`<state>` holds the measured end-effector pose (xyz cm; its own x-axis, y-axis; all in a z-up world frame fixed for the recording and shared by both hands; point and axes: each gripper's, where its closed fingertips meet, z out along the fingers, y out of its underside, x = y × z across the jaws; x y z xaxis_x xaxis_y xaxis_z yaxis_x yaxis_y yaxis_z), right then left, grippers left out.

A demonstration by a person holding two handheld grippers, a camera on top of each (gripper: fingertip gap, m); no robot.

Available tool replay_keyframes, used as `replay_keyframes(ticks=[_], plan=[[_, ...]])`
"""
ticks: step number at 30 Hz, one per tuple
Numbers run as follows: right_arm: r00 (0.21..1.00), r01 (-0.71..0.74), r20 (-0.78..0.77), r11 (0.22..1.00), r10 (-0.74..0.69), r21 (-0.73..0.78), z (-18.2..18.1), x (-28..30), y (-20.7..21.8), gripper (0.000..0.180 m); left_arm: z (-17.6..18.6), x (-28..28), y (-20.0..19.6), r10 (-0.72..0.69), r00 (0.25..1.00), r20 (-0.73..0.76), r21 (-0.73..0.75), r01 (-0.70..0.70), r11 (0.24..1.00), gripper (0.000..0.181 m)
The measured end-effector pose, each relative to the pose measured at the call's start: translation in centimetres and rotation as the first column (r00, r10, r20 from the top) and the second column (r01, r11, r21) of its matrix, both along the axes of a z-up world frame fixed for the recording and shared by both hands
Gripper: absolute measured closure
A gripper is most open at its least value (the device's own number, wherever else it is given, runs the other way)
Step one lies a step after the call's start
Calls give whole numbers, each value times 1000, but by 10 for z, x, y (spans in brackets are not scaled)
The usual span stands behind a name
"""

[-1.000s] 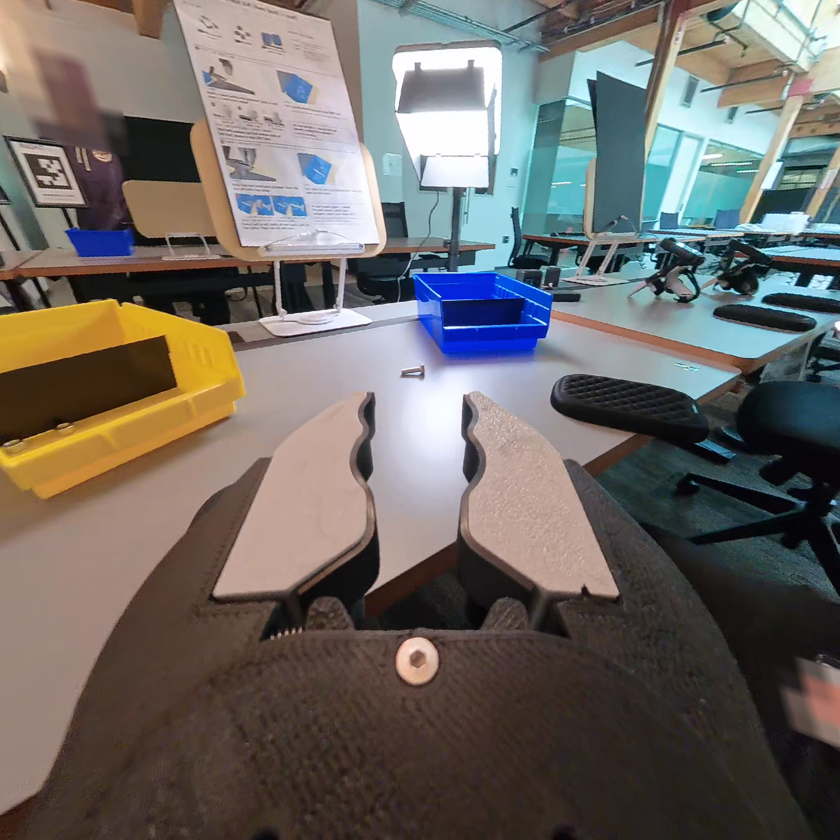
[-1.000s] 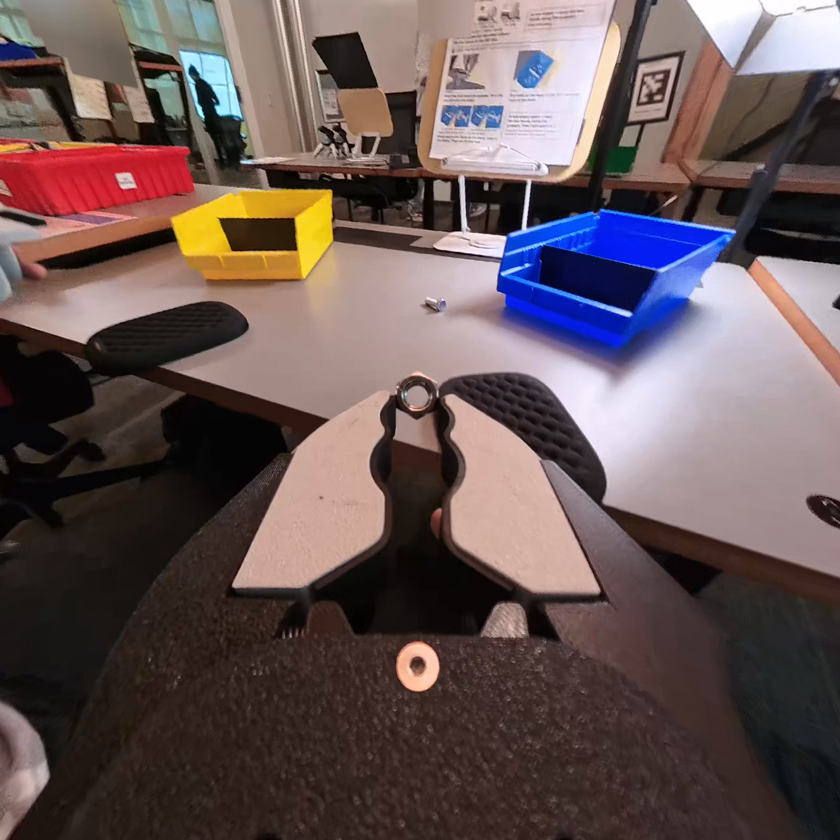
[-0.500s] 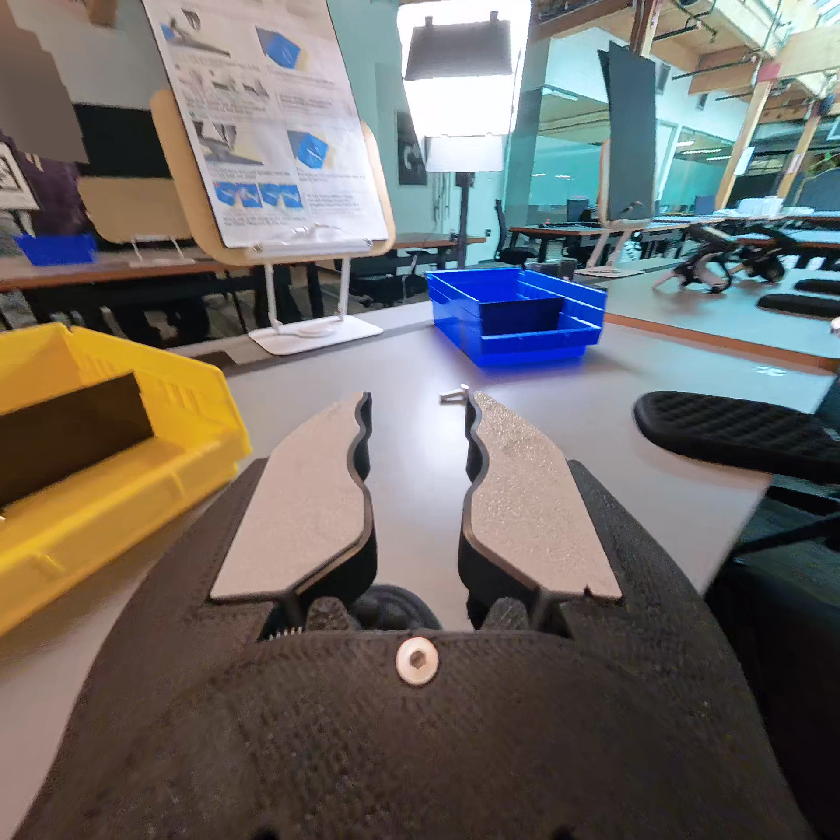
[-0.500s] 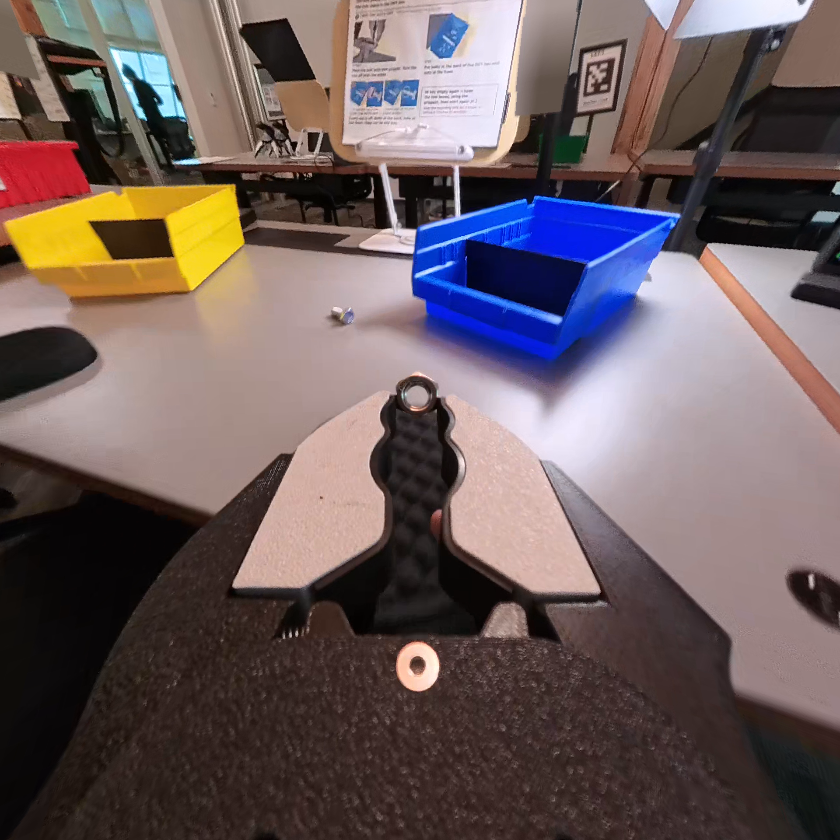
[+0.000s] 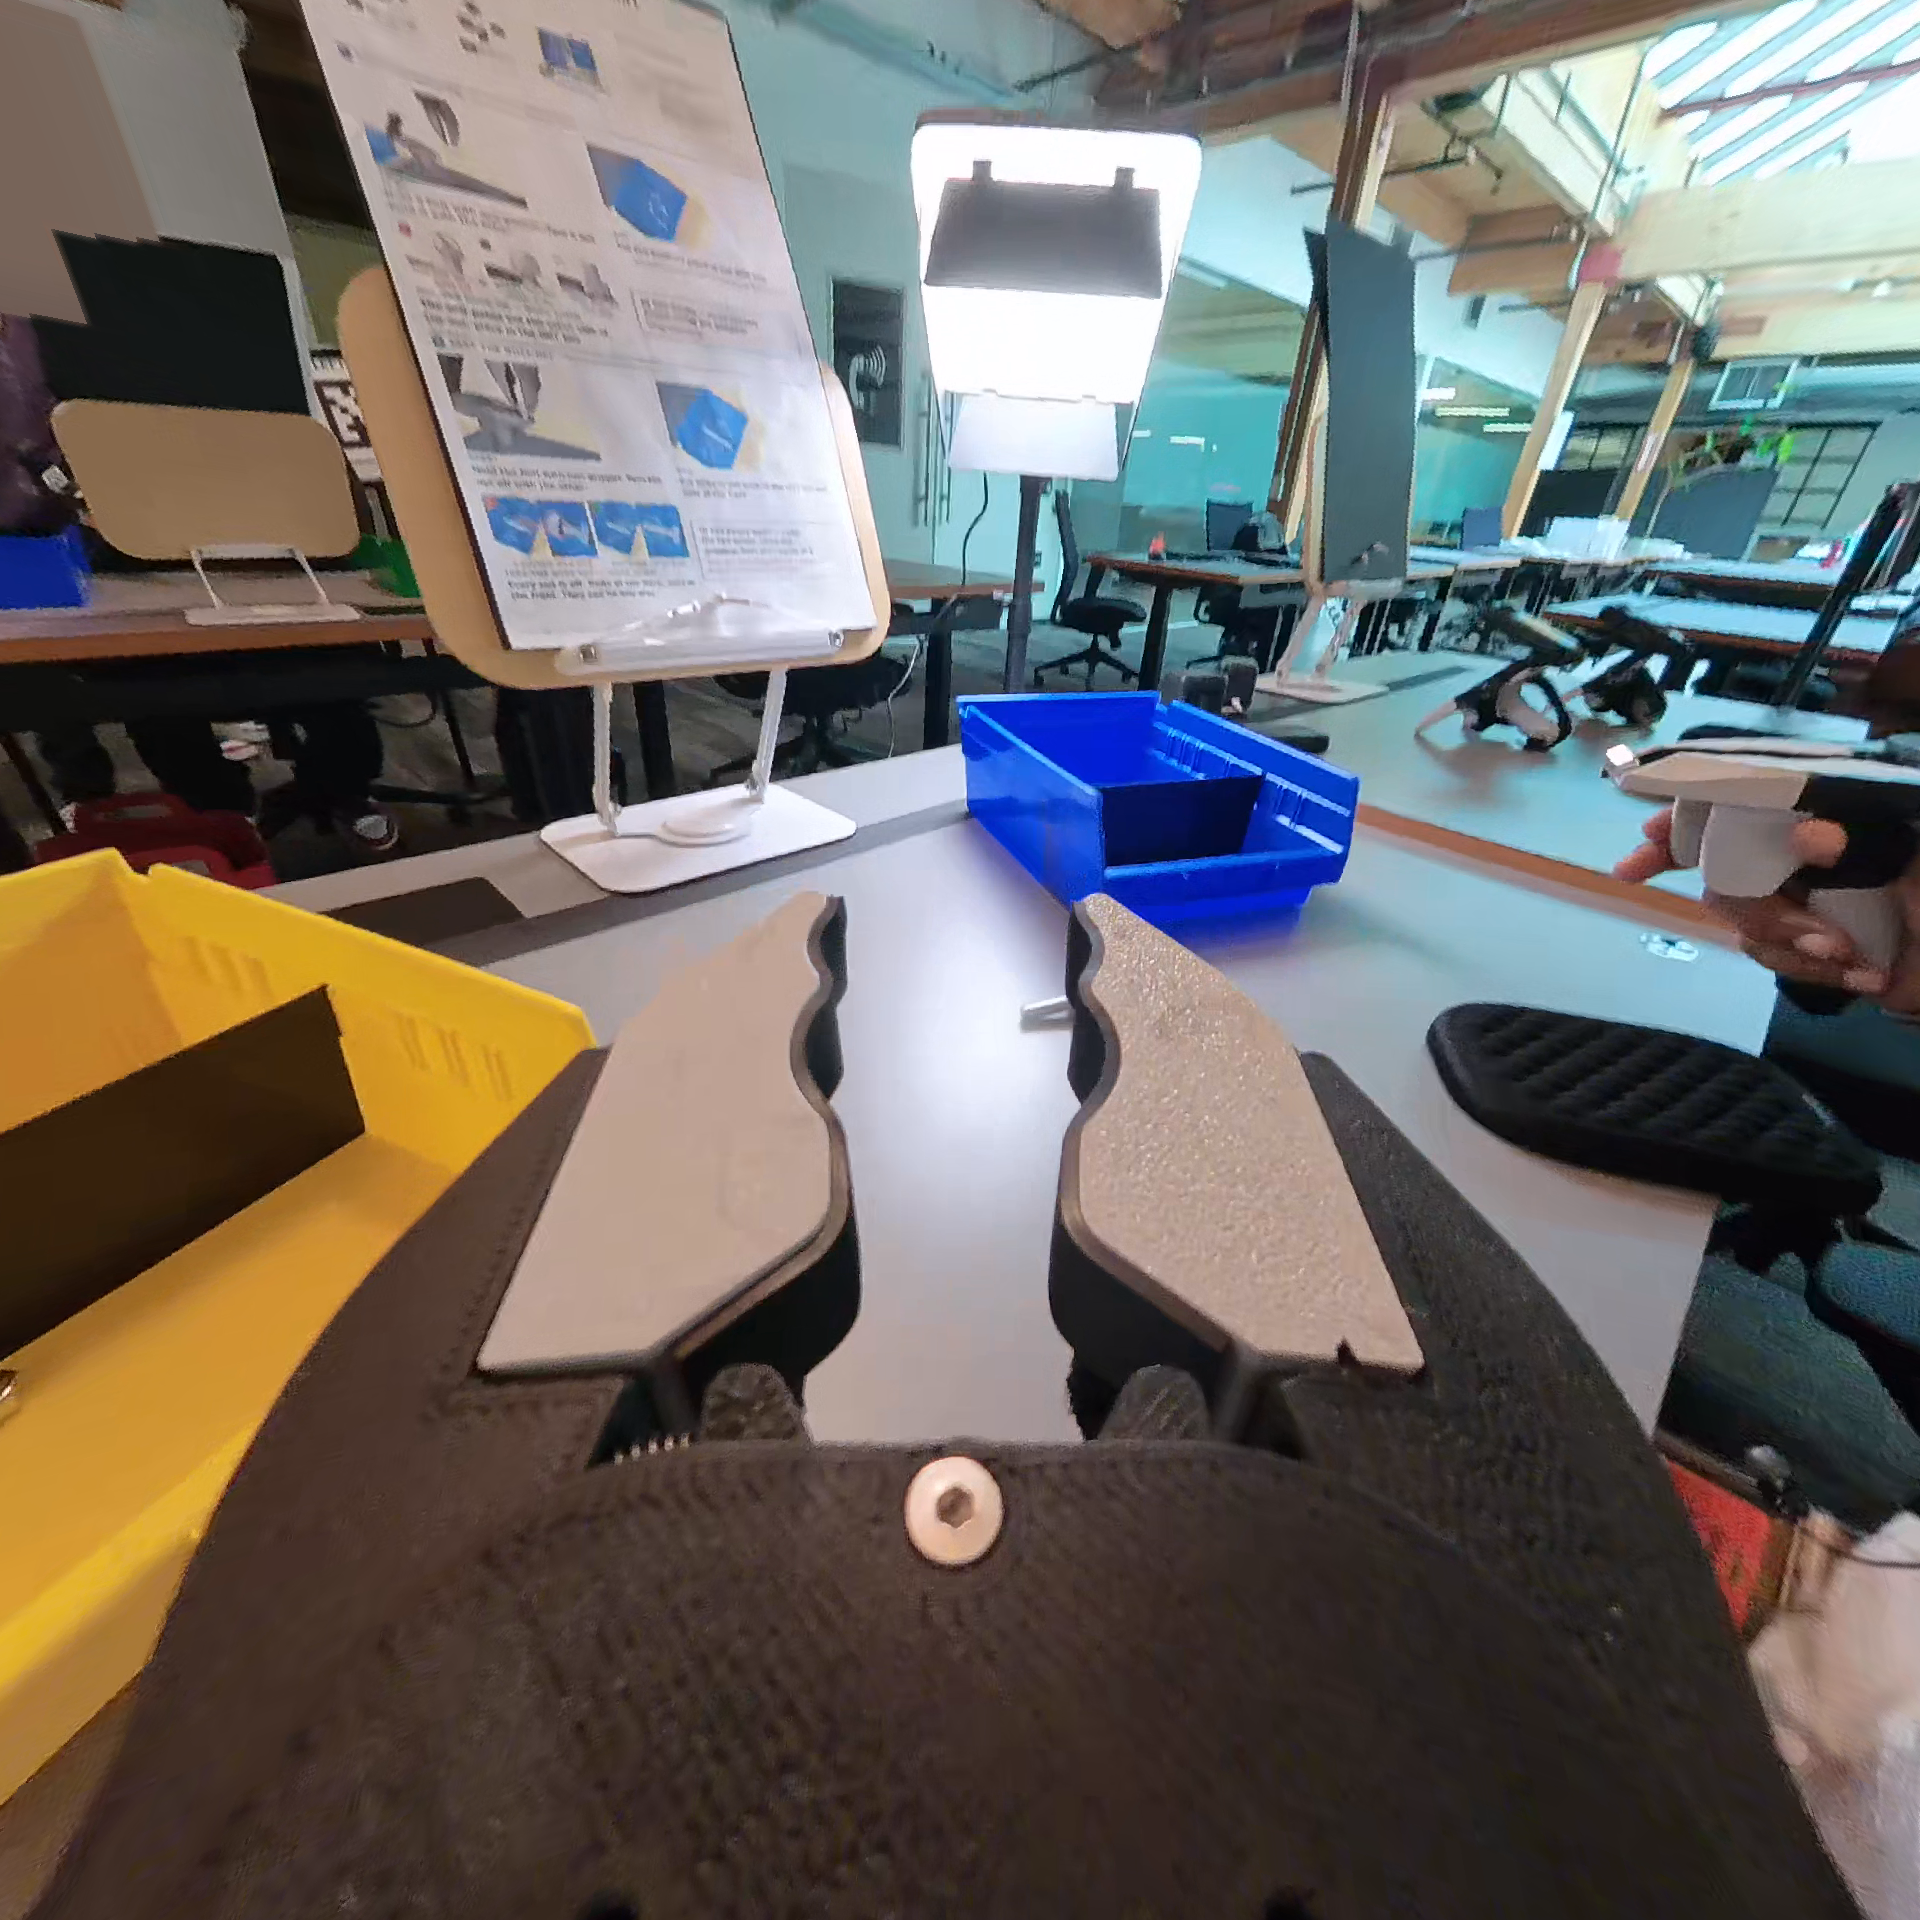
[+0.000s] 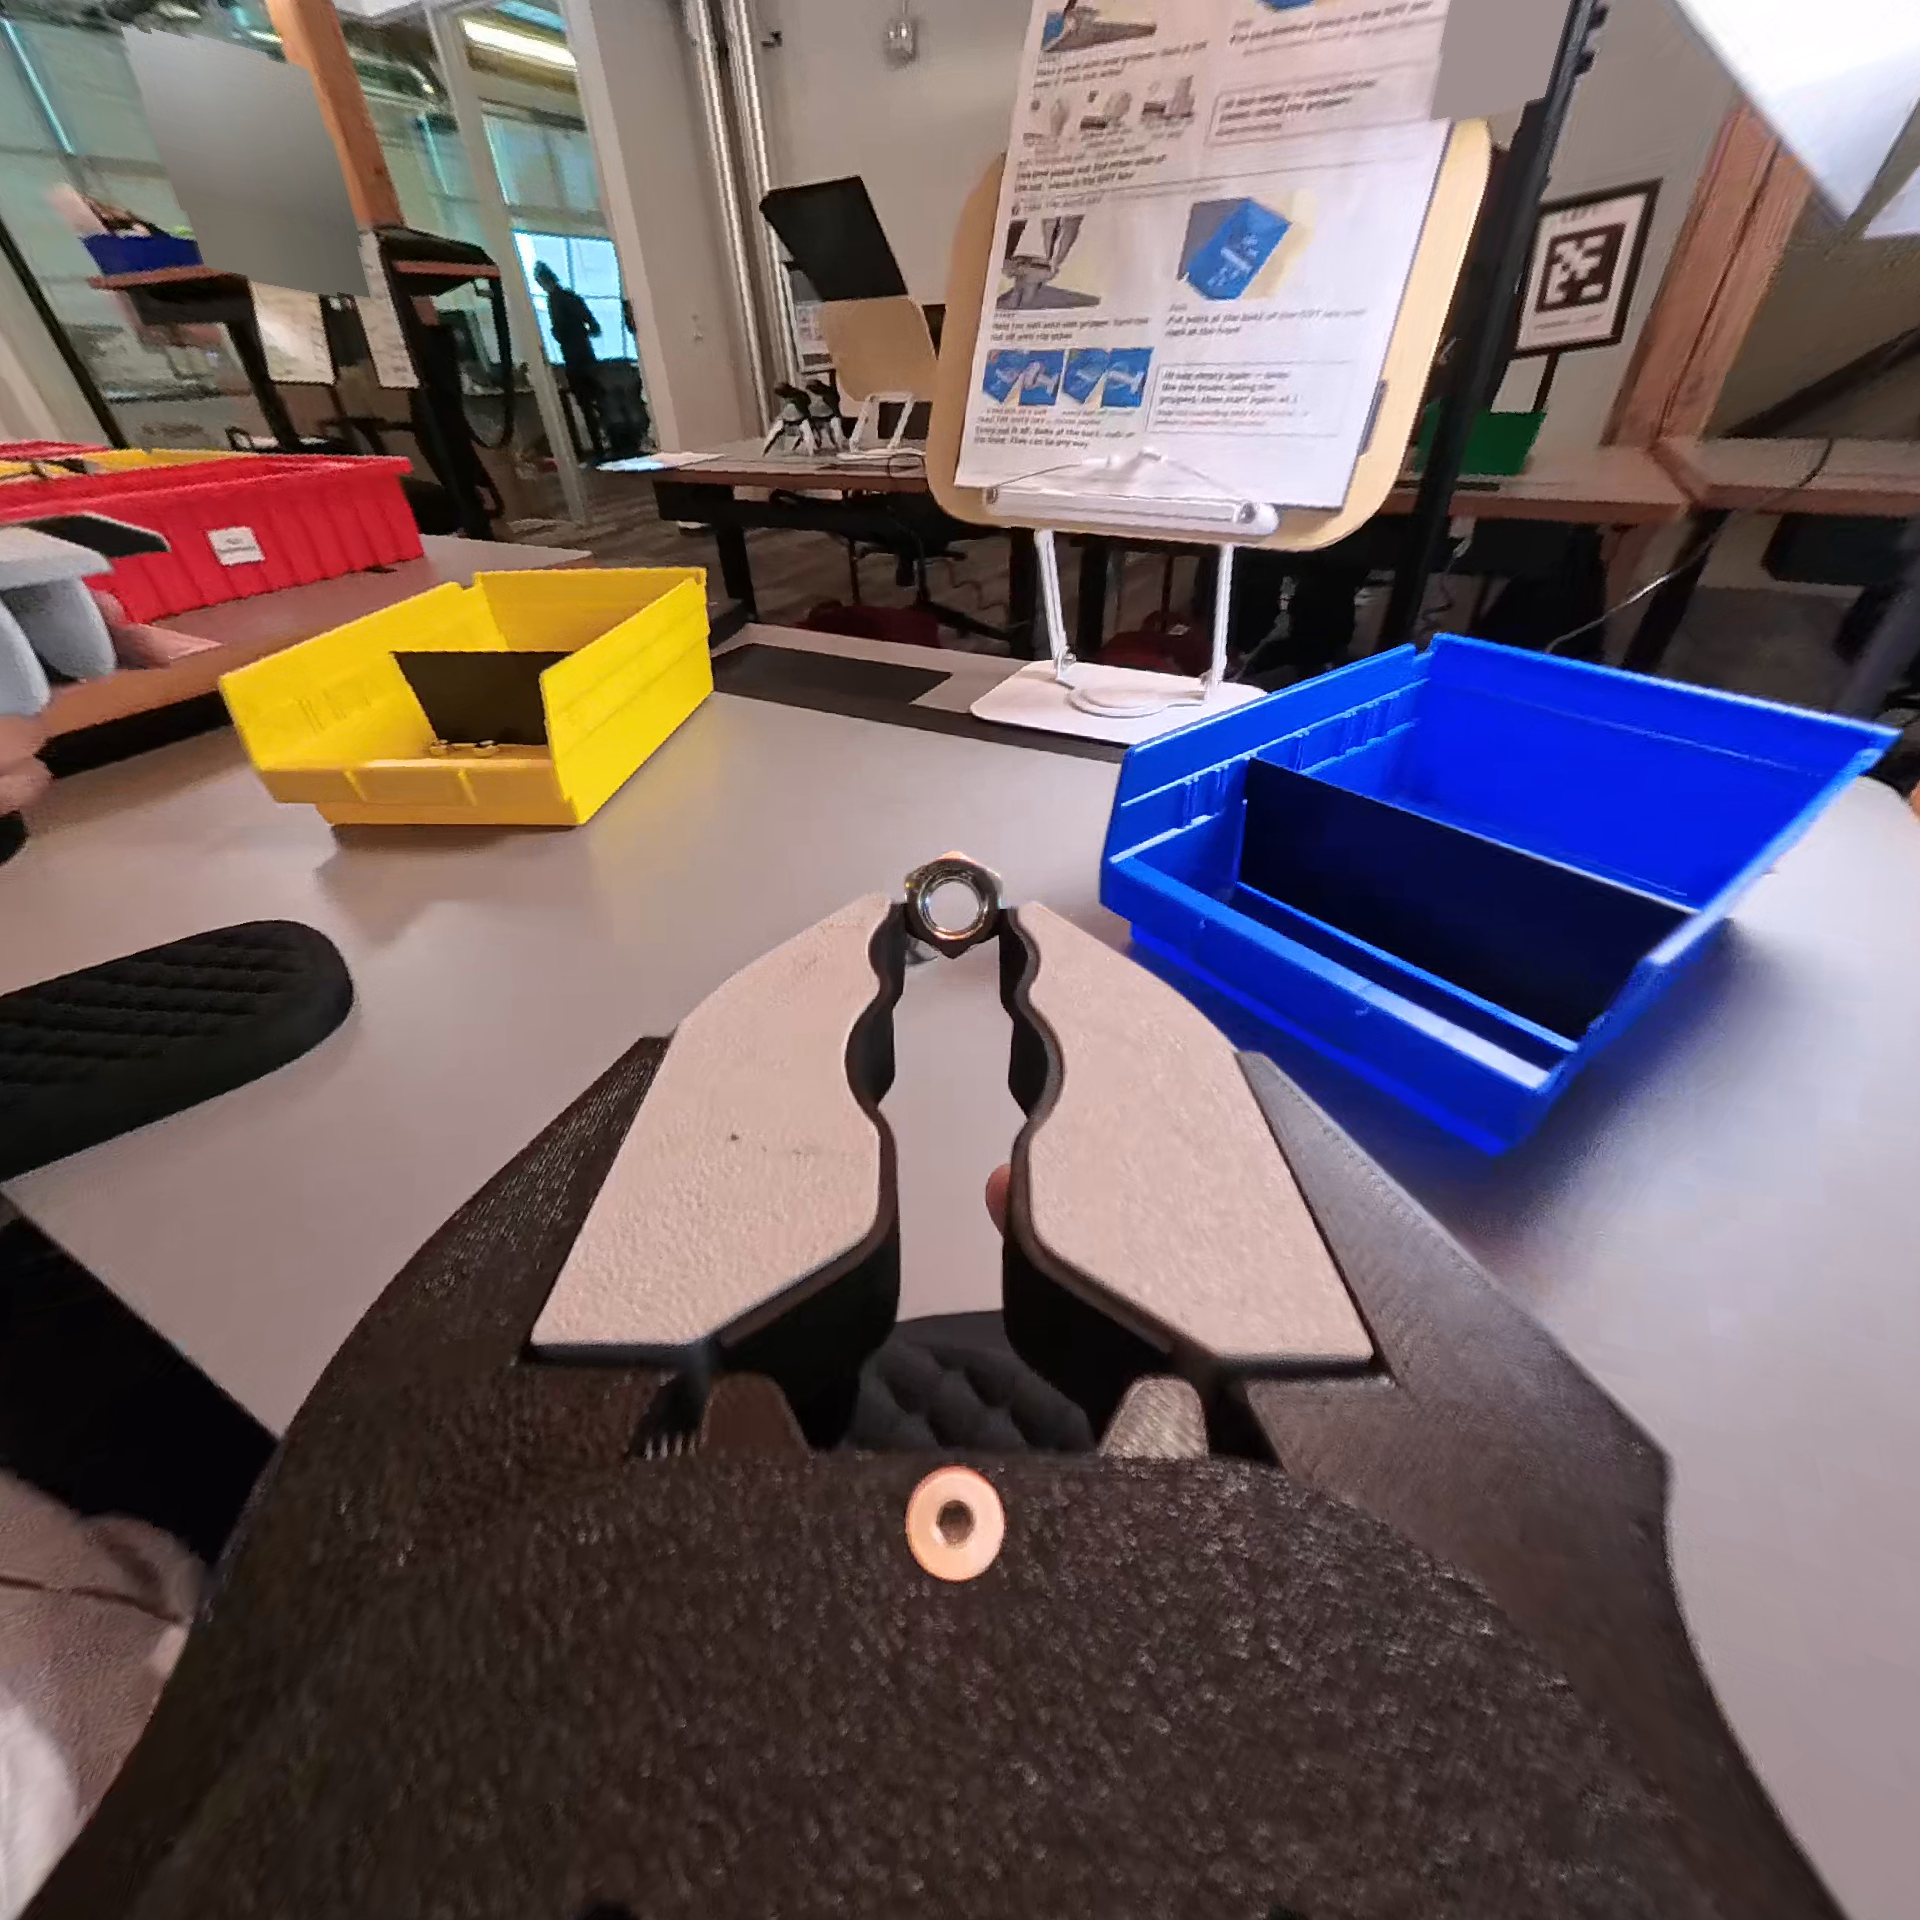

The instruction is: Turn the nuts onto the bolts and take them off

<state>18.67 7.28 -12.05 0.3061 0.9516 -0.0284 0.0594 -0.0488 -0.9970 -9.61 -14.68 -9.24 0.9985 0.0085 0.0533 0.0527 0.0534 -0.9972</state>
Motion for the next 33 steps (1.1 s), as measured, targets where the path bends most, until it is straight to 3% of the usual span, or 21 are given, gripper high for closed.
replay_keyframes(ticks=[7, 10, 14, 19, 23, 26, 29, 33], plan=[[996, -57, 72, 998, 59, -36, -39, -53, 28, 163, -45, -42, 36, 52, 999, -6, -74, -52, 996, 144], [979, -157, 122, 984, 166, -79, -50, -85, 45, 163, -62, -49, 66, 15, 1000, 5, -134, -14, 991, 144], [933, -310, 160, 946, 322, -96, -50, -136, 49, 163, -59, -42, 102, -39, 999, -30, -129, 35, 991, 143], [829, -442, 296, 880, 475, -173, -83, -199, 4, 163, -46, -28, 126, -84, 990, -113, -119, 70, 990, 143], [759, -455, 419, 867, 497, -204, -118, -243, -31, 163, -67, -33, 139, -90, 979, -181, -173, 58, 983, 143], [682, -444, 520, 856, 514, -264, -143, -264, -45, 163, -91, -37, 140, -90, 982, -164, -183, 59, 981, 143], [597, -446, 657, 871, 461, -206, -165, -271, -46, 163, -113, -41, 137, -99, 986, -133, -241, 65, 968, 145], [518, -470, 740, 866, 428, -172, -171, -272, -43, 163, -115, -50, 134, -100, 995, -17, -239, 93, 967, 147]])
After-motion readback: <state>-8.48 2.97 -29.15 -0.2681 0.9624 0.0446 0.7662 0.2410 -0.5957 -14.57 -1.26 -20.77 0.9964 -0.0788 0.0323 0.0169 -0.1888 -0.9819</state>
